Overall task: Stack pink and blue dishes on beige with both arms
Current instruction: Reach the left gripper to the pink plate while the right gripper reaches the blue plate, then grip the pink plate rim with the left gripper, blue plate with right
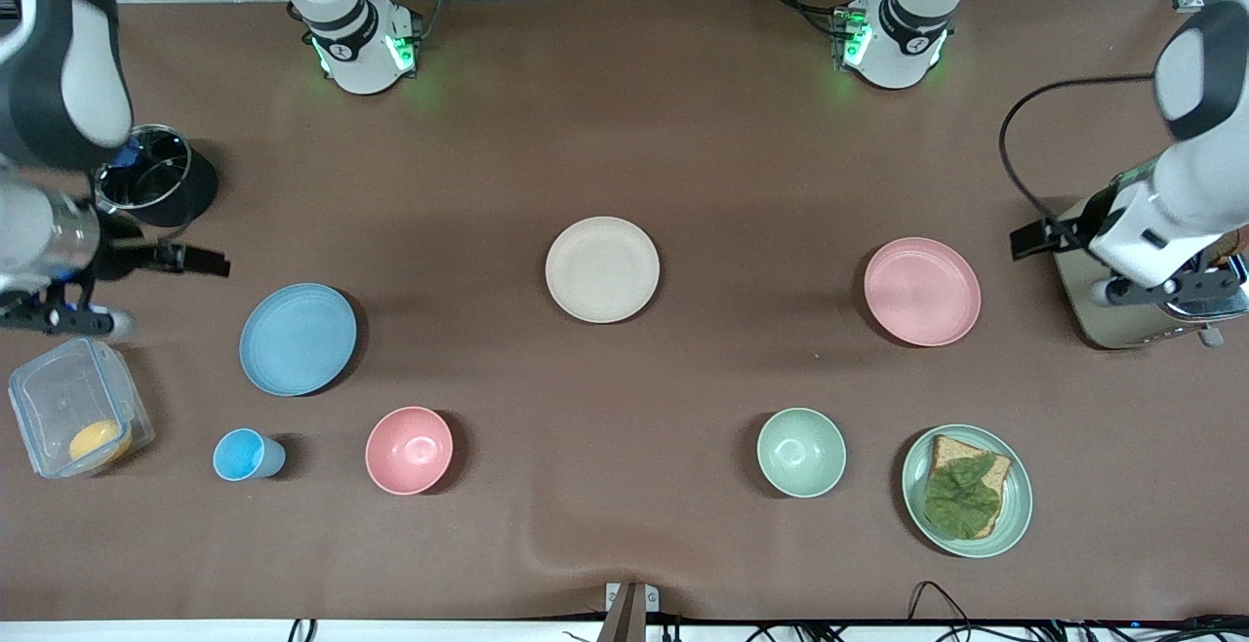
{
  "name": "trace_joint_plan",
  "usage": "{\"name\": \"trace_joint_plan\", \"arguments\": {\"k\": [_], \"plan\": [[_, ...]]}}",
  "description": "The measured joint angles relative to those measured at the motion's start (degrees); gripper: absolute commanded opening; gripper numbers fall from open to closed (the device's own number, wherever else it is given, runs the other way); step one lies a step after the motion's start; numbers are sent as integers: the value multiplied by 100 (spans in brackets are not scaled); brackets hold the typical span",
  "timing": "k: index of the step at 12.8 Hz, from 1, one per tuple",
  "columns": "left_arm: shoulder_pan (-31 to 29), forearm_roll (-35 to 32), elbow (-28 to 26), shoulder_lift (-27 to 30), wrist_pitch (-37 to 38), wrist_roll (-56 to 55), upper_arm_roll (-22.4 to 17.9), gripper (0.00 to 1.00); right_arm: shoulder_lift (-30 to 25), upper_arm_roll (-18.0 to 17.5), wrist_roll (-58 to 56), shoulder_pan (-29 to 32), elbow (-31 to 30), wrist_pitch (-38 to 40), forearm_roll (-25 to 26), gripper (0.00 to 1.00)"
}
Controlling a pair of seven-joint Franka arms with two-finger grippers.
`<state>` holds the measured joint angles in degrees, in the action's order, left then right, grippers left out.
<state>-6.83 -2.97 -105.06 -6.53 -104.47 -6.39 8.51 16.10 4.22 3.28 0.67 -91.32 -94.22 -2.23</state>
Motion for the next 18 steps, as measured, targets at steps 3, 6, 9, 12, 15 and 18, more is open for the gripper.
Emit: {"name": "trace_joint_plan", "arguments": {"k": [3,6,9,12,15,18], "plan": [[-264,-3,-1110,-94,-1059,1,-8,100,710,16,-199,459,7,-673,1,100],[-558,-3,-1610,-433,-1615,51,-15,100,1215,16,-258,547,-11,-925,1,100],[-685,-3,-1665,-1122,-2159,53,-18,98,1426,20,-755,837,-519,-1738,-8,100],[-901,-4,-1658,-1720,-2652,175,-22,90,1437,16,-1089,1058,-1035,-2155,-83,100],[-973,-4,-1633,-1888,-2715,219,-20,64,1437,-25,-1125,1049,-1725,-3243,-104,100],[-965,-4,-1625,-1913,-2715,219,-6,8,1439,-61,-1156,996,-1954,-3719,-104,100]]}}
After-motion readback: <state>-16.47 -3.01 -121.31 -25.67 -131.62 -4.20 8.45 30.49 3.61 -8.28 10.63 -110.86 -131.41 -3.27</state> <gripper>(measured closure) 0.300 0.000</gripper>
